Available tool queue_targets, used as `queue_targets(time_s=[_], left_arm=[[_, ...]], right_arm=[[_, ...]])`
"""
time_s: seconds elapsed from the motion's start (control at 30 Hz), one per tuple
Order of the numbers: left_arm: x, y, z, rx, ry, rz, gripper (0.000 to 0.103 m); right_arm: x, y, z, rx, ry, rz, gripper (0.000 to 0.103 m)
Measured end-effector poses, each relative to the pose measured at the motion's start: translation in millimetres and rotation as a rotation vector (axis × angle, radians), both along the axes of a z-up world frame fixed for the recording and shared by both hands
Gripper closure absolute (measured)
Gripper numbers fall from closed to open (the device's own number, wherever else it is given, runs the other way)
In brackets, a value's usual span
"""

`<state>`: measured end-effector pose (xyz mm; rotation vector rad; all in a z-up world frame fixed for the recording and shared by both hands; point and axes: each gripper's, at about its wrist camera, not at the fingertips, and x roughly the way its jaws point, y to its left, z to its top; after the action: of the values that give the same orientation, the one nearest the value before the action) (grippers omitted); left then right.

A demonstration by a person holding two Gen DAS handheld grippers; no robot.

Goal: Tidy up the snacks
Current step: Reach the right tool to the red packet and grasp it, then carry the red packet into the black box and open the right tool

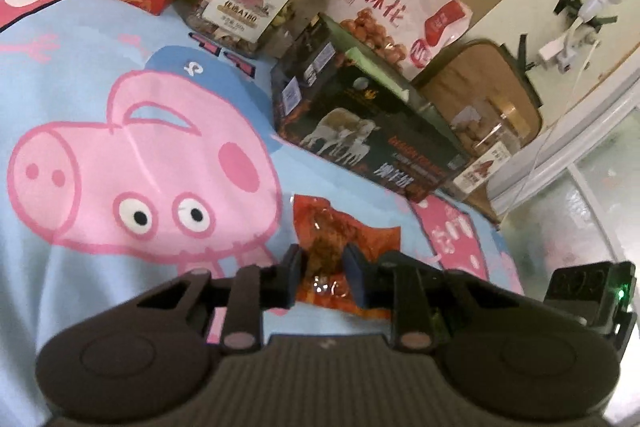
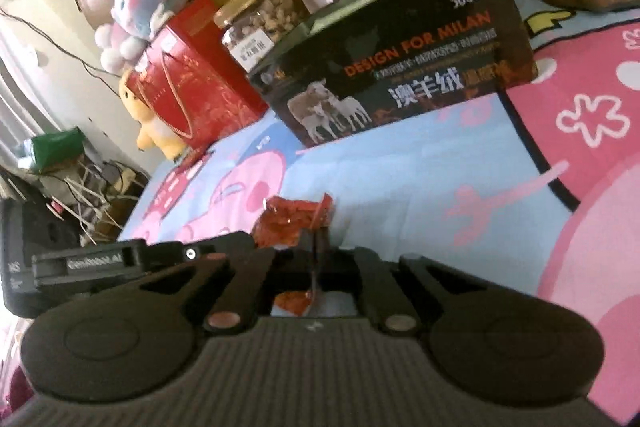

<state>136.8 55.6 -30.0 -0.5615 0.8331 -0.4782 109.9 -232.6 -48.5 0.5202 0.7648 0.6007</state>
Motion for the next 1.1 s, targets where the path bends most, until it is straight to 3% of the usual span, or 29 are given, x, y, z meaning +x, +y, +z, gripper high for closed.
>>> queue_targets(time_s=[0.17, 0.43, 0.7, 0.8, 0.9, 0.97, 1.1], left_arm=[[4, -5, 28, 0.015, -0.073, -0.002, 0.08], [54, -40, 80, 0.069, -0.195, -0.032, 0.08], [109, -91, 85, 0.139, -0.215, -0.073, 0.08], [125, -113, 76, 0.198, -0.206, -0.085, 0.075], [131, -121, 69, 0.266, -0.189, -0.054, 0.072], [122, -112, 70, 0.236, -0.195, -0.04, 0.072], [77, -80, 85, 0.209, -0.274, -0.007, 0.072]], right_arm=[[0, 4, 21, -0.012, -0.067, -0.016, 0.099], [35, -6, 64, -0.048, -0.227, -0.084, 0.099], [84, -32, 68, -0.092, -0.282, -0.169, 0.099], [96, -38, 63, -0.163, -0.326, -0.218, 0.099], [102, -34, 58, -0.289, -0.392, -0.265, 0.089], [100, -38, 53, -0.3, -0.408, -0.306, 0.061], [85, -49, 63, -0.259, -0.465, -0.327, 0.061]])
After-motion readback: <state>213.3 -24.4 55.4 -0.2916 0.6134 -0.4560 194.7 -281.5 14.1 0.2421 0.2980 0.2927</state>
